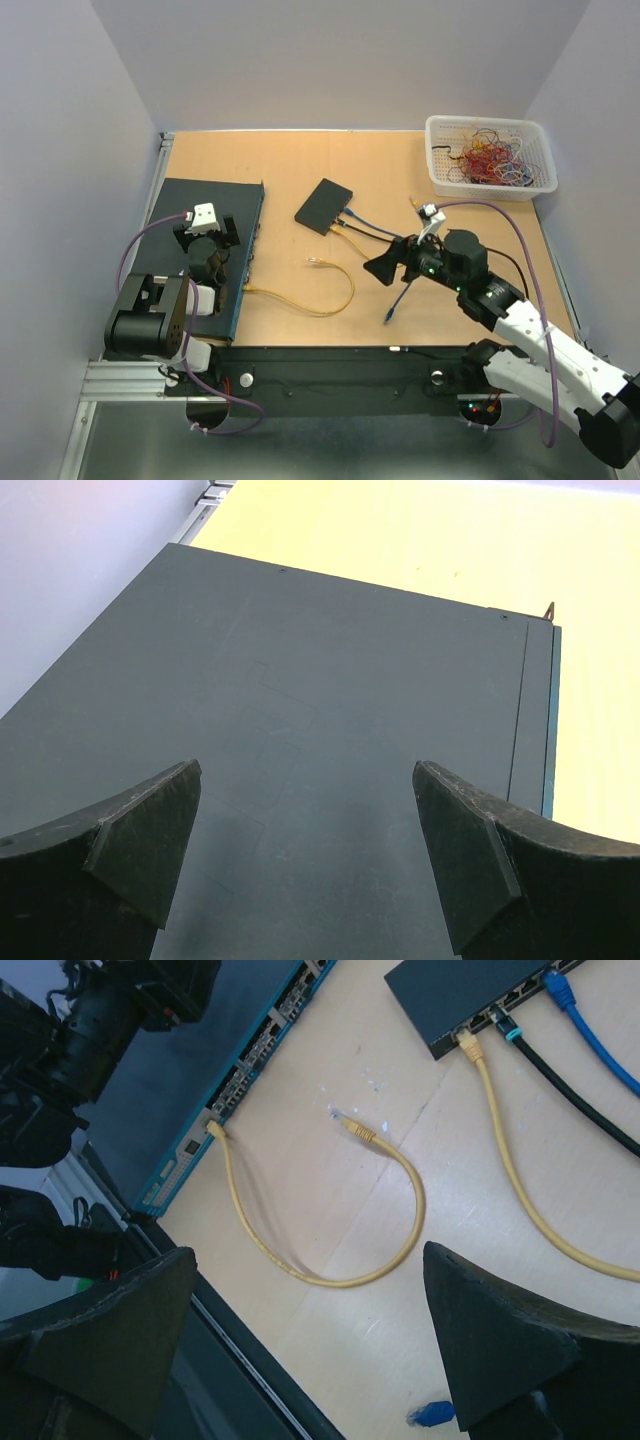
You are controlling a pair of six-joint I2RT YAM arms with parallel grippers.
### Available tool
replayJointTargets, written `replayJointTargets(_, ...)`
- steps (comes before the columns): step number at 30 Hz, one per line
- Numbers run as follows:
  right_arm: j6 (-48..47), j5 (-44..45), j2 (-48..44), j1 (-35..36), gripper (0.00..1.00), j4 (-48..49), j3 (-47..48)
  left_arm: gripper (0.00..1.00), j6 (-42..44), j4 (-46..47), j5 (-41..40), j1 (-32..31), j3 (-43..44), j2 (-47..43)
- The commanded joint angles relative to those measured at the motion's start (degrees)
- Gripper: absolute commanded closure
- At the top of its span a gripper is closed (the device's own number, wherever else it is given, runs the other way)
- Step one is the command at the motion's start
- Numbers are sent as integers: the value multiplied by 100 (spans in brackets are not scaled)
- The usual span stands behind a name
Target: Insert the plug into the switch port
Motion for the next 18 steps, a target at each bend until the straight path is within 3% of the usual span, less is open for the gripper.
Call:
replayJointTargets(1, 53, 434, -43, 39, 0, -697, 575, 1, 111, 1631, -23, -24, 10, -60)
replayJointTargets(9, -114, 1549, 327, 31, 0, -2243, 1621, 1, 111, 1631, -23, -24, 10, -60)
replayJointTargets(13, -79, 2531, 213, 39, 0, -2202, 1736, 1, 111, 1631, -23, -24, 10, -60)
replayJointTargets(18, -852, 3594, 650, 39, 0, -2131, 1771, 1, 102, 1640, -23, -24, 10, -51)
